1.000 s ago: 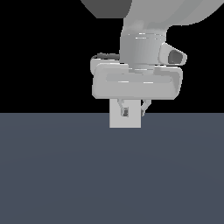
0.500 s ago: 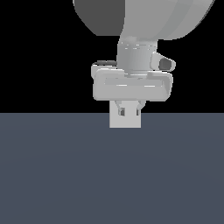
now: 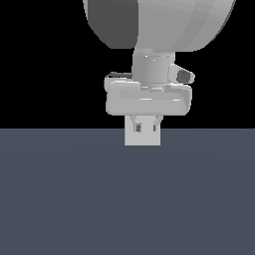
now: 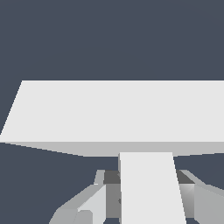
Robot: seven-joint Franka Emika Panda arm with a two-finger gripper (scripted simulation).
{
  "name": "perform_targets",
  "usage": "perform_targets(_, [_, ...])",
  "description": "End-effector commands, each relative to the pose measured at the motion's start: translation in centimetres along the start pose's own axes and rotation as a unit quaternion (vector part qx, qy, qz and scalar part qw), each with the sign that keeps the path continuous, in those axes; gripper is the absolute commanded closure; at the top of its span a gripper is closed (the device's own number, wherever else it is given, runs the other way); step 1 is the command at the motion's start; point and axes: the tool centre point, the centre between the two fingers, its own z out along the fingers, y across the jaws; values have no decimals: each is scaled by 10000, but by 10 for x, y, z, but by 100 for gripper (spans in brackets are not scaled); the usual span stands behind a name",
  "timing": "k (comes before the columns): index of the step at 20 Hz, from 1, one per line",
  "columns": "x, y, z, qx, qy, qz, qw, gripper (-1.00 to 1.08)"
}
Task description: Plug the charger into the wall socket.
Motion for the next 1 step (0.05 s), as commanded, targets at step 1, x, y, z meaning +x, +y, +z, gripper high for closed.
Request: perform_targets(1, [0,0,0,1,5,0,10000,108])
